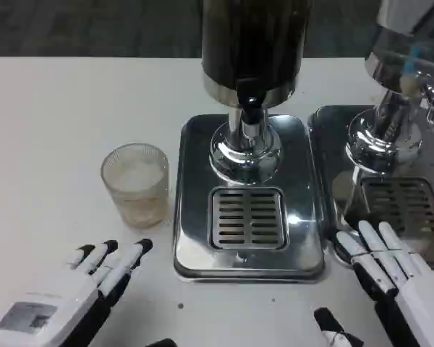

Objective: Grasp the cup under the faucet to collect the drink, then remove the cup.

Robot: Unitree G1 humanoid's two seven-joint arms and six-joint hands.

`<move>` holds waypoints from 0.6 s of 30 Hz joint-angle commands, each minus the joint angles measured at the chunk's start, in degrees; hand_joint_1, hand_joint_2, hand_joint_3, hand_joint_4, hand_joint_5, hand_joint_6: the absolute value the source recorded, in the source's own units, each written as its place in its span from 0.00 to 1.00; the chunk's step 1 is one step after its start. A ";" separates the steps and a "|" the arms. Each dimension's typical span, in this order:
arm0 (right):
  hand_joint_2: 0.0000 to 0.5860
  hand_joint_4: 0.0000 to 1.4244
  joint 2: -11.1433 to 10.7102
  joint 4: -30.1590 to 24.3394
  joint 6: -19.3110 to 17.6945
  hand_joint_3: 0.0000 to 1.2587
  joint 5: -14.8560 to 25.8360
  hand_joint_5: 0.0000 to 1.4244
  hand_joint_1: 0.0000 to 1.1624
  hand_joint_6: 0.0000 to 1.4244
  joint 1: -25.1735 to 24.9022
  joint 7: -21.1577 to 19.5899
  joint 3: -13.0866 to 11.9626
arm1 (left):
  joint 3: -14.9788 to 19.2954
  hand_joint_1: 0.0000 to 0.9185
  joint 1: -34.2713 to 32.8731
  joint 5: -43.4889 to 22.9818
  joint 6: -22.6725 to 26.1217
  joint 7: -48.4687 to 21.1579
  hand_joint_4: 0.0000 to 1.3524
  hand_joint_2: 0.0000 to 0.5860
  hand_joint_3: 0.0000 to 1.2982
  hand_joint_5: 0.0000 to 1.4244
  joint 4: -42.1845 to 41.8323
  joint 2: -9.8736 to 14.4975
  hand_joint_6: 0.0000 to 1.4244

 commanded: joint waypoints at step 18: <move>0.68 0.05 0.90 1.23 -1.13 0.14 3.85 0.05 0.30 0.13 -1.37 0.07 -0.40 | 1.95 0.00 -1.50 -7.04 -3.68 4.28 0.00 0.19 0.00 0.00 3.89 -2.59 0.00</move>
